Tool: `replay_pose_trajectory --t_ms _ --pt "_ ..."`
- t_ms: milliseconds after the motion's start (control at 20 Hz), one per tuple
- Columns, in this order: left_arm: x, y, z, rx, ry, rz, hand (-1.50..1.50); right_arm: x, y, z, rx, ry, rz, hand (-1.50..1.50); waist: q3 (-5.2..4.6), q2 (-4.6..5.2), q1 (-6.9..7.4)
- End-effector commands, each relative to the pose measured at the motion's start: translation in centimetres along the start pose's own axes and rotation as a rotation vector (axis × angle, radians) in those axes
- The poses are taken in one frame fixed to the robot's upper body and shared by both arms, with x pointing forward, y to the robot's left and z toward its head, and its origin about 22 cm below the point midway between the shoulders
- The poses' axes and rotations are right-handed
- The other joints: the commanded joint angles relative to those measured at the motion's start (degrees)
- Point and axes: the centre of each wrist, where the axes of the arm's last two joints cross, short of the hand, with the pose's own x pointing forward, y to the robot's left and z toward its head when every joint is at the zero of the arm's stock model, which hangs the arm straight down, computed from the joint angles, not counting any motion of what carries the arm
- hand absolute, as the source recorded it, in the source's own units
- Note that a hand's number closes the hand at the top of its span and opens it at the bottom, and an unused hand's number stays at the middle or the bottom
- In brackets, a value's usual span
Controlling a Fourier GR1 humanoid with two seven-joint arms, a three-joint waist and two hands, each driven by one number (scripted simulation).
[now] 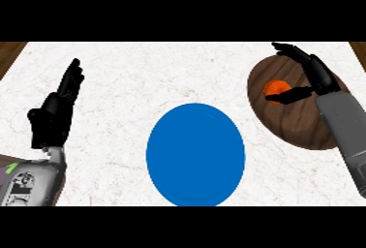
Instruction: Pick the squash from the plate and place it in the bowl
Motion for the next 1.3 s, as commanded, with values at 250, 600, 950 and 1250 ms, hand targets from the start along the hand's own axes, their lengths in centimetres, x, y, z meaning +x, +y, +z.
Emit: replay_pose_trajectory --t_ms 250,600,950,1250 --pt "0.7 -0.7 0.0 -0.006 0.01 -0.003 0.0 -0.5 -7.9 2.1 -0.078 0.018 -0.195 -1.5 0.05 0.03 -0.19" --pt "-0.4 -1.0 0.1 0.017 0.015 0.003 0.0 -1.8 -13.4 7.5 -0.061 -0.01 -0.315 -1.5 0.04 -0.08 -1.2" --pt "-0.1 0.9 -0.1 0.02 0.015 -0.014 0.0 -2.8 -15.0 11.3 0.031 -0.03 -0.376 -1.5 0.14 -0.13 -1.53" --pt "-0.4 0.2 -0.1 0.046 0.017 -0.013 0.0 -3.4 -15.2 13.4 0.022 -0.051 -0.379 -1.5 0.19 -0.24 -1.98"
